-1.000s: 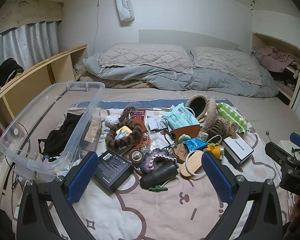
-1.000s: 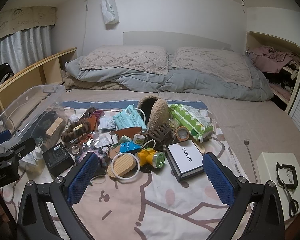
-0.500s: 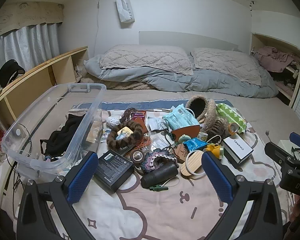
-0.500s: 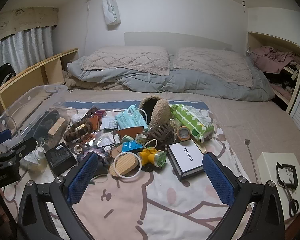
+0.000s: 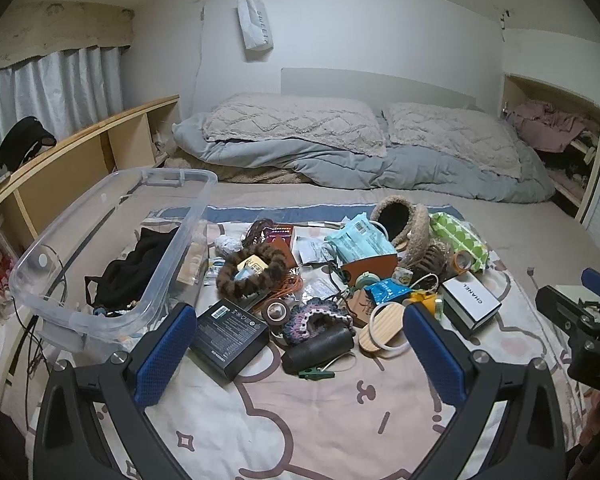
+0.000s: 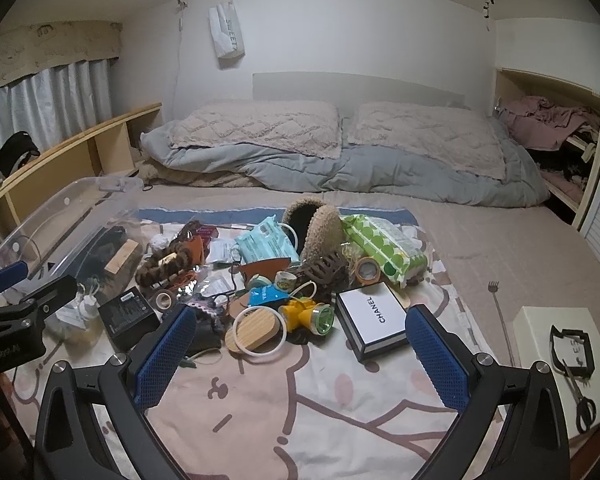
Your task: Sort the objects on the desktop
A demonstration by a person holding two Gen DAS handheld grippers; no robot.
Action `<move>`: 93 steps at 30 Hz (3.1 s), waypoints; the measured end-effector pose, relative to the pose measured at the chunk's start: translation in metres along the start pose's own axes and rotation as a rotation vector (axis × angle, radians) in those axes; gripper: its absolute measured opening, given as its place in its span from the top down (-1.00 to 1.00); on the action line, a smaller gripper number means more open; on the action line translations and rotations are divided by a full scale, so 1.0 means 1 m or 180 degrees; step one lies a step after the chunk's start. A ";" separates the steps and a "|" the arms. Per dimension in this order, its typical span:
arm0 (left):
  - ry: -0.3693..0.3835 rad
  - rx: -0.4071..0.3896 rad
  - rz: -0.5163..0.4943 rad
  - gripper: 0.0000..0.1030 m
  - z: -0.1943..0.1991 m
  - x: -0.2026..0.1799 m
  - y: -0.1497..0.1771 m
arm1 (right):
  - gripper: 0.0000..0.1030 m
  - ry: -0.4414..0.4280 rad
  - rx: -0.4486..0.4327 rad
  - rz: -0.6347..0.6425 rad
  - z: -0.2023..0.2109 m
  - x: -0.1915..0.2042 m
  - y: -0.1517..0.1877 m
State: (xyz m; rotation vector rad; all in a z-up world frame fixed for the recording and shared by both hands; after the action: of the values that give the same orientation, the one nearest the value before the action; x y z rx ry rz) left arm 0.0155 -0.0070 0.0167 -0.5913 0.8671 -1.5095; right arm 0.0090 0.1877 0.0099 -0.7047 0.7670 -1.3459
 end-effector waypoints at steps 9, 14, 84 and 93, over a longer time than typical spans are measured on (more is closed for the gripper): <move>0.0170 -0.0226 -0.0162 -1.00 0.024 0.000 -0.014 | -1.00 -0.0051 -0.0180 0.0127 0.021 -0.011 0.000; 0.0093 -0.0369 -0.0297 -1.00 0.028 0.005 -0.028 | -1.00 0.0062 -0.0323 0.0166 0.022 -0.026 -0.009; 0.0374 0.0694 -0.0662 -1.00 -0.150 0.029 0.059 | -1.00 -0.0423 0.1900 0.0820 -0.195 -0.030 0.101; 0.0515 0.0850 -0.0805 -1.00 -0.171 -0.002 0.068 | -1.00 -0.0353 0.2137 -0.0323 -0.248 -0.003 0.056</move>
State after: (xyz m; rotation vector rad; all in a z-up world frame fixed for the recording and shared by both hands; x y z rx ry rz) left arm -0.0779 0.0272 -0.1379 -0.3957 0.7148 -1.8881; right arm -0.1617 0.1939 -0.1790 -0.2778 0.1595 -1.5237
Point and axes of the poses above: each gripper's, at about its wrist camera, not at the fingertips, and z roughly against the way its jaws point, x to its left, y to its underside, the point moved 1 cm from there along -z, roughly the way its jaws point, and after that the axes turned 10 degrees about y, right-handed, at the moved point
